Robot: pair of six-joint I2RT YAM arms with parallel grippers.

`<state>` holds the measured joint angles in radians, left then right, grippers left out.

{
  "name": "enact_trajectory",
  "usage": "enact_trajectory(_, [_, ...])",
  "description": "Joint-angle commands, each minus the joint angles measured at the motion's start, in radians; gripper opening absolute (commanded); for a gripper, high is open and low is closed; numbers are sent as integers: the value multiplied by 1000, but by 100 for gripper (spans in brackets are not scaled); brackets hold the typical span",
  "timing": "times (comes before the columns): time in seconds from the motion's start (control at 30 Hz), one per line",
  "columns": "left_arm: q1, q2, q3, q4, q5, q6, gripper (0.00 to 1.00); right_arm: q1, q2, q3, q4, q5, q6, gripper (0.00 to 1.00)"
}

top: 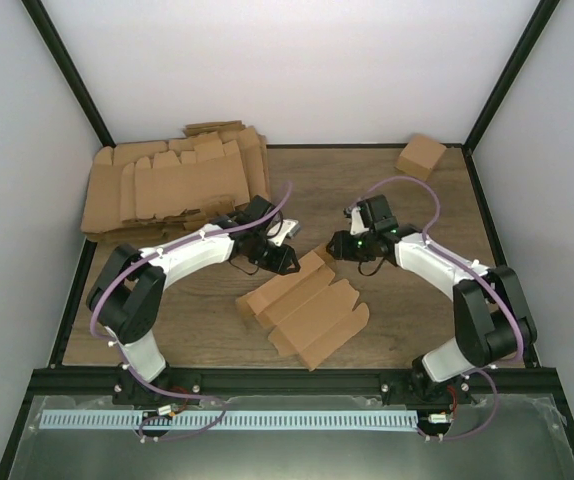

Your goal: Fold the paper box

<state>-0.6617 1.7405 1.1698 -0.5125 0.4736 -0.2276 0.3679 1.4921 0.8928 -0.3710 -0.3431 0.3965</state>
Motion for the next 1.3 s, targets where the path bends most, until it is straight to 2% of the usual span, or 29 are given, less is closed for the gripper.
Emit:
enact_trajectory(0.0, [2, 8, 2, -47, -24, 25, 30, 60, 12, 65, -28, 120, -28, 44])
enact_trajectory(0.2, [1, -12, -5, -52, -37, 15, 30, 110, 38, 95, -83, 207, -20, 12])
enact_trajectory(0.3, [-2, -22, -6, -56, -58, 2, 30, 127, 11, 98, -113, 212, -7, 3])
enact_trajectory(0.53, [-35, -60, -16, -64, -96, -33, 30, 148, -81, 67, -157, 175, 27, 2])
enact_trajectory(0.9, [-98, -78, -27, -49, -149, -90, 30, 186, -124, 24, -158, 124, 110, 3])
enact_trajectory(1.27, [-116, -69, -32, -31, -186, -119, 30, 187, -21, 126, -148, 117, 135, 4])
